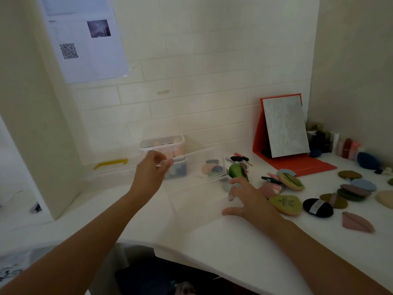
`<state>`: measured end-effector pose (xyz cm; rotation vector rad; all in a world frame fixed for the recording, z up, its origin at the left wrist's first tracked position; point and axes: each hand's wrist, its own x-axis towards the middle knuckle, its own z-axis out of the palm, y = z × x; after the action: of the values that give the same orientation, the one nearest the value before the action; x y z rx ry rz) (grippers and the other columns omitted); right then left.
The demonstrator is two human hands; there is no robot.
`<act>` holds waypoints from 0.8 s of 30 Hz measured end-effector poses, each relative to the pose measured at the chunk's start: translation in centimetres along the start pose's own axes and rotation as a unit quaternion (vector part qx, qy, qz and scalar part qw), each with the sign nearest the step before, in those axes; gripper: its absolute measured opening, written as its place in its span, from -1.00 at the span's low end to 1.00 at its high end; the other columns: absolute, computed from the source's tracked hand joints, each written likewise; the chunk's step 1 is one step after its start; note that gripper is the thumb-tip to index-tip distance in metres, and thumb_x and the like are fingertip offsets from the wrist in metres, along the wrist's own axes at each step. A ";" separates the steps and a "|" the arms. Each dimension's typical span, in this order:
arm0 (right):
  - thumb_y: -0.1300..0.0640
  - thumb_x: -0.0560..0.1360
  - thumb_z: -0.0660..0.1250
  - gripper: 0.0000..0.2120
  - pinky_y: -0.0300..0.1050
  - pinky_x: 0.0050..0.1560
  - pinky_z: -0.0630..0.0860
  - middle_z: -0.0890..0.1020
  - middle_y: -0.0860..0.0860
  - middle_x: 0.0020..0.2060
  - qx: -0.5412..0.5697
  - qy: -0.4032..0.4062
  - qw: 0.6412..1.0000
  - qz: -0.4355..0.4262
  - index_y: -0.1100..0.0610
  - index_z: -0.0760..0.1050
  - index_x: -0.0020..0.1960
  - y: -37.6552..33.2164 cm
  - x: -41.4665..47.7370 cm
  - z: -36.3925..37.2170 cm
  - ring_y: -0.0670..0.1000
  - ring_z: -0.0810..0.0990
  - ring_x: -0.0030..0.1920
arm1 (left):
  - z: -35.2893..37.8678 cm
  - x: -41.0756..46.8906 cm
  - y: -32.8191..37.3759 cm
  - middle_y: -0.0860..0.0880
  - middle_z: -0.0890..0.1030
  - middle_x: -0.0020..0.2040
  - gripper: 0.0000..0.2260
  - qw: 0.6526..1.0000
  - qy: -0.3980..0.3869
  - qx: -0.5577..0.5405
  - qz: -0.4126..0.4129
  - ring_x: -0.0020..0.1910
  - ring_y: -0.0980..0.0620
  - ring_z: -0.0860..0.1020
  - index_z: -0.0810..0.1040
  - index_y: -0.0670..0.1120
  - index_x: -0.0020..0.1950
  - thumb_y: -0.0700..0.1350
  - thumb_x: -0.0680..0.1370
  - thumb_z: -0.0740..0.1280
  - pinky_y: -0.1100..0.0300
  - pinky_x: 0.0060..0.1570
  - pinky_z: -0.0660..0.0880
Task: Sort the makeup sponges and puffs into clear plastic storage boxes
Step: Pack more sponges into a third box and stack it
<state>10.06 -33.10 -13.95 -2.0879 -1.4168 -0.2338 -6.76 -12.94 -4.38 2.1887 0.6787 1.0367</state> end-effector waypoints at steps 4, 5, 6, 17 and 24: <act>-0.14 0.35 0.45 -0.66 -0.25 -0.07 0.39 0.32 -0.12 0.29 0.003 -0.002 1.000 0.000 0.03 0.36 -0.19 0.1 0.3 0.1 -0.09 0.46 0.10 | 0.7 0.4 -2.3 -0.23 0.52 0.06 -0.84 0.983 0.006 -0.122 -0.139 -0.04 -0.19 0.59 0.40 -0.19 0.04 -0.25 0.51 0.34 -0.08 -0.02 0.58; -0.12 0.35 0.46 -0.67 -0.25 -0.04 0.40 0.33 -0.12 0.29 0.006 -0.001 1.000 0.000 0.04 0.36 -0.19 0.1 0.3 0.1 -0.09 0.45 0.11 | 0.9 0.3 -2.7 -0.22 0.53 0.03 -0.85 0.982 0.003 -0.113 -0.149 -0.04 -0.18 0.58 0.42 -0.19 -0.01 -0.29 0.49 0.36 -0.07 -0.01 0.58; -0.11 0.36 0.46 -0.67 -0.24 -0.03 0.41 0.33 -0.12 0.29 0.007 0.000 1.000 0.002 0.04 0.36 -0.19 0.1 0.3 0.1 -0.09 0.45 0.12 | 1.2 0.2 -3.1 -0.22 0.55 0.00 -0.86 0.982 -0.005 -0.108 -0.157 -0.04 -0.18 0.59 0.45 -0.19 -0.06 -0.32 0.47 0.38 -0.05 0.00 0.57; -0.09 0.37 0.45 -0.68 -0.27 -0.06 0.40 0.34 -0.10 0.26 -0.007 -0.005 1.000 0.016 0.04 0.35 -0.16 -0.3 0.2 -0.1 -0.06 0.47 0.11 | 3.9 -0.4 -3.4 -0.17 0.41 0.37 -0.66 0.975 -0.095 0.196 -0.036 0.32 -0.12 0.41 0.42 -0.17 0.35 -0.16 0.58 0.24 0.13 0.31 0.28; -0.03 0.43 0.42 -0.70 -0.32 -0.10 0.36 0.34 -0.16 0.24 0.016 0.003 1.000 0.016 0.04 0.45 0.08 -0.3 0.4 -1.3 -0.13 0.45 -0.05 | 7.8 -3.0 2.1 0.03 0.21 0.50 -0.58 0.926 -0.243 0.209 0.200 0.46 0.06 0.18 0.27 0.07 0.45 0.10 0.60 0.12 0.20 0.40 0.09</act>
<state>10.20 -33.51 -12.60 -2.0815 -1.3729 -0.2036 -1.76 -18.75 -8.23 2.8962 0.2344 0.5018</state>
